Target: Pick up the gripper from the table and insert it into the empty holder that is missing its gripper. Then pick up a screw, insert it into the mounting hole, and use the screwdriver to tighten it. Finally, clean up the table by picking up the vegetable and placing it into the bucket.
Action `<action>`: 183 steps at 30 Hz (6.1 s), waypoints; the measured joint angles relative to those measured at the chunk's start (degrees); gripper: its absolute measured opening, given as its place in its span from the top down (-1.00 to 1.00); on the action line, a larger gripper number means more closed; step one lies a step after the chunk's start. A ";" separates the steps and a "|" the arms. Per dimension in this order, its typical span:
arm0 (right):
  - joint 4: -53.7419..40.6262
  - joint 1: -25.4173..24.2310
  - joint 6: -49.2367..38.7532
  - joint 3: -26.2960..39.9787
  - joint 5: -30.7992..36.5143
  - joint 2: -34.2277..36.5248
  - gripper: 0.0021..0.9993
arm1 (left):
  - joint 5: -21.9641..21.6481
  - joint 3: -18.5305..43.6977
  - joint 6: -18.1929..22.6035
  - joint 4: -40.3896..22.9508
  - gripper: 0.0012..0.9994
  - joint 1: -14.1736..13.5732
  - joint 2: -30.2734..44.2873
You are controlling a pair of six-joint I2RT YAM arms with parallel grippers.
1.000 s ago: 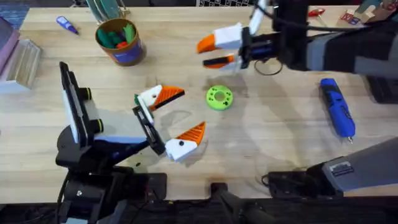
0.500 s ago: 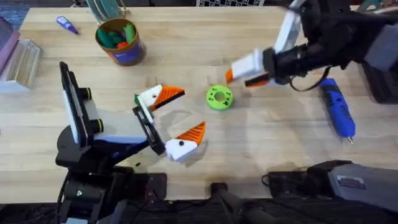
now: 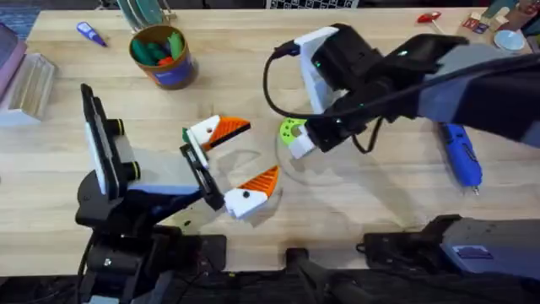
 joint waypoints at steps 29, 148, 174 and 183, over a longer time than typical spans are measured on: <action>4.85 0.39 3.26 0.00 2.66 3.24 0.76 | 0.00 0.00 0.00 0.00 -0.97 0.00 0.00; 0.76 17.74 3.68 28.65 -12.26 6.14 0.99 | -0.02 0.00 0.17 -0.02 -0.97 0.00 0.00; 3.42 17.74 3.57 29.22 -11.77 7.77 0.99 | 0.02 0.00 -0.46 -0.04 -0.97 0.00 0.00; 2.73 19.26 0.94 29.35 -8.93 7.79 0.99 | 0.24 0.00 -0.39 -0.06 -0.97 0.00 0.00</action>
